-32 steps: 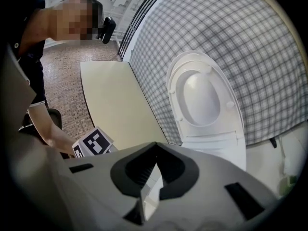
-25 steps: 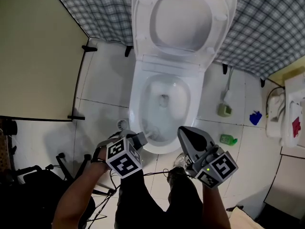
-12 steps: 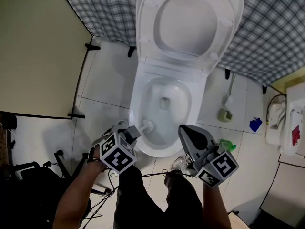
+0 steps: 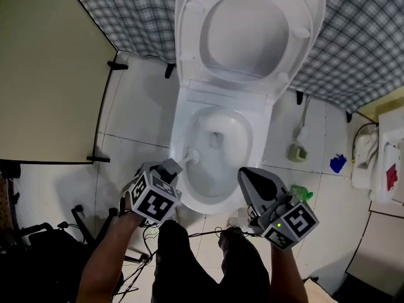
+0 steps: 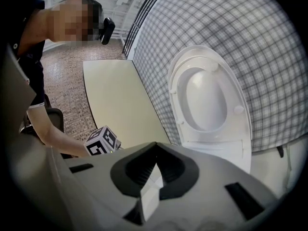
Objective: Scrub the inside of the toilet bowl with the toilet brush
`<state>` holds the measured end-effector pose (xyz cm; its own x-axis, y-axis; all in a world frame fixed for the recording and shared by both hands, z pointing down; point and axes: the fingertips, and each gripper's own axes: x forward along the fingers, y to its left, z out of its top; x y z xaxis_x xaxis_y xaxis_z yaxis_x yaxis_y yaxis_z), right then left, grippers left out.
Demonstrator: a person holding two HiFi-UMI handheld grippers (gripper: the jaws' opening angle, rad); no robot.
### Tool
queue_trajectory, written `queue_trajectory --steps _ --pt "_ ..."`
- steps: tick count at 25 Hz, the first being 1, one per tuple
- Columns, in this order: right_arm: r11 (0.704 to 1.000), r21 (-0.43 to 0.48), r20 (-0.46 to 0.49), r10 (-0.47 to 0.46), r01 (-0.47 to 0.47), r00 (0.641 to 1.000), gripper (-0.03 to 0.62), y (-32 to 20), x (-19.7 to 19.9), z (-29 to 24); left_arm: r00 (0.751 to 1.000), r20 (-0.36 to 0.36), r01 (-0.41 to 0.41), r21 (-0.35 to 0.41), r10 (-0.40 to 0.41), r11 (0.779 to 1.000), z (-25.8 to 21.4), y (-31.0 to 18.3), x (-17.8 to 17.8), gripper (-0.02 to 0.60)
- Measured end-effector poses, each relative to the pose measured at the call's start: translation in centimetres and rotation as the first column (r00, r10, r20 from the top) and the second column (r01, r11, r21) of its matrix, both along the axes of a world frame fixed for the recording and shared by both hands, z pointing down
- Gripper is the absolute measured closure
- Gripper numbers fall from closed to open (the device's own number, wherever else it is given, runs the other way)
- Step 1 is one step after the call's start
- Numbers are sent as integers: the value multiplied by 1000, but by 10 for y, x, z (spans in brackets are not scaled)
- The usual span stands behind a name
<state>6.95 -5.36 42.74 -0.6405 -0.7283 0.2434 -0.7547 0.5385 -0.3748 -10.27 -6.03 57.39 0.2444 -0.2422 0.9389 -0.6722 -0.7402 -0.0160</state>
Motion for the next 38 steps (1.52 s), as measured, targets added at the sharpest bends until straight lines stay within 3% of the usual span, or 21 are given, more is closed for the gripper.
queue_trajectory --steps 18,26,31,38 --pt "999 -22 -14 39 -39 999 594 -14 12 5 974 -115 211 155 -195 965 5 -80 33 410" --pt "995 -46 -13 82 -83 997 594 -6 23 16 967 -179 217 198 -183 956 0 -108 60 410" --pt "989 -63 -20 133 -134 991 594 4 41 23 963 -237 182 213 -130 960 -3 -115 88 410" --pt "977 -83 -24 194 -196 981 594 20 62 29 964 -258 120 219 -62 968 5 -104 121 410"
